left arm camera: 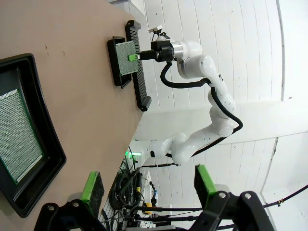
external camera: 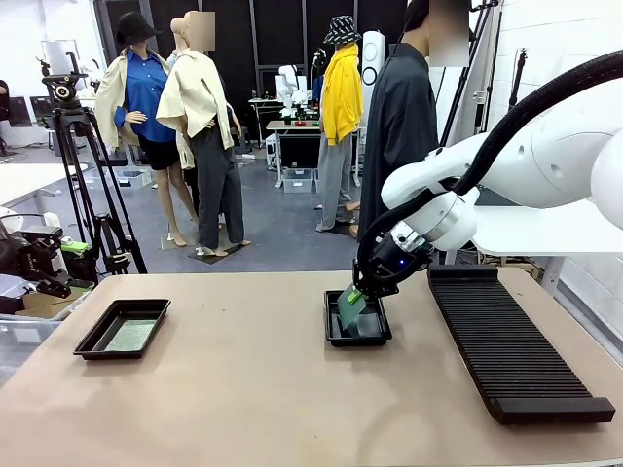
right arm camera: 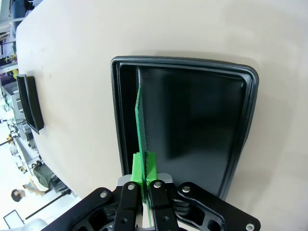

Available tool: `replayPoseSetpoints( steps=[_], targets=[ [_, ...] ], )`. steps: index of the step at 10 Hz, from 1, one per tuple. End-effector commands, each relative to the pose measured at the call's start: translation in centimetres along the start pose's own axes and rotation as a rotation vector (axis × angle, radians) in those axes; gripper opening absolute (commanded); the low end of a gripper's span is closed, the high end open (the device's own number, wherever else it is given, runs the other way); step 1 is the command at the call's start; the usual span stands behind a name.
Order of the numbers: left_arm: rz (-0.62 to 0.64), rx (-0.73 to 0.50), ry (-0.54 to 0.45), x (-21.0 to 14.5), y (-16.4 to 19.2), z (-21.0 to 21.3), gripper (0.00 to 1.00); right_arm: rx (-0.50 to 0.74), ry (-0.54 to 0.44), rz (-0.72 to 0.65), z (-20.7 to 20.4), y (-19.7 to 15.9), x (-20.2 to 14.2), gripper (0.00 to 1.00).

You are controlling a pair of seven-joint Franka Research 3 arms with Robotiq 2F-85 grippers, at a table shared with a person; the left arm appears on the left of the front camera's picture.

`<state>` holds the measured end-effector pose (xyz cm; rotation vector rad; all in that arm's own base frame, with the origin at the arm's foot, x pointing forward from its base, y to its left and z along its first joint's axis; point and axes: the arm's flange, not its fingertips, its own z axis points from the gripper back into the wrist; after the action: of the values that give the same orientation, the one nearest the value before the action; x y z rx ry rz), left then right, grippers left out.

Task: Inspect and transfer BCBs to ESD trays.
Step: Pick up the Blank PCB from the PCB Rack and place it in the right ESD tray.

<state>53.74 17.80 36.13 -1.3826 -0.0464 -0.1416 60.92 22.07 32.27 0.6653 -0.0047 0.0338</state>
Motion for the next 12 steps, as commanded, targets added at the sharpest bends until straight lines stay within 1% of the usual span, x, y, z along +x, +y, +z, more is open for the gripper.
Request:
replayPoseSetpoints(
  steps=[1,3,4,5,8,10,12],
  targets=[
    [-0.003,0.009,0.004,-0.1,-0.2,0.0,1.00,-0.008,0.004,-0.006,0.0,0.0,0.2,0.00],
    [-0.003,0.009,0.004,-0.1,-0.2,0.0,1.00,-0.005,0.000,-0.017,0.2,0.1,0.3,0.00],
    [-0.003,0.009,0.004,-0.1,-0.2,0.0,1.00,-0.015,0.001,-0.019,0.1,0.1,0.3,0.07],
    [-0.003,0.009,0.004,-0.1,-0.2,0.0,1.00,-0.033,0.001,-0.024,0.1,0.1,0.2,0.18],
    [-0.003,0.009,0.004,-0.1,-0.2,0.0,1.00,-0.116,-0.002,-0.045,0.2,1.1,-0.1,0.69],
    [-0.003,0.009,0.004,-0.1,-0.2,0.0,1.00,-0.175,0.003,-0.040,0.4,2.4,-0.3,1.00],
    [-0.003,0.009,0.004,-0.1,-0.2,0.0,1.00,-0.275,-0.009,-0.043,0.7,4.1,-0.6,1.00]
  ],
)
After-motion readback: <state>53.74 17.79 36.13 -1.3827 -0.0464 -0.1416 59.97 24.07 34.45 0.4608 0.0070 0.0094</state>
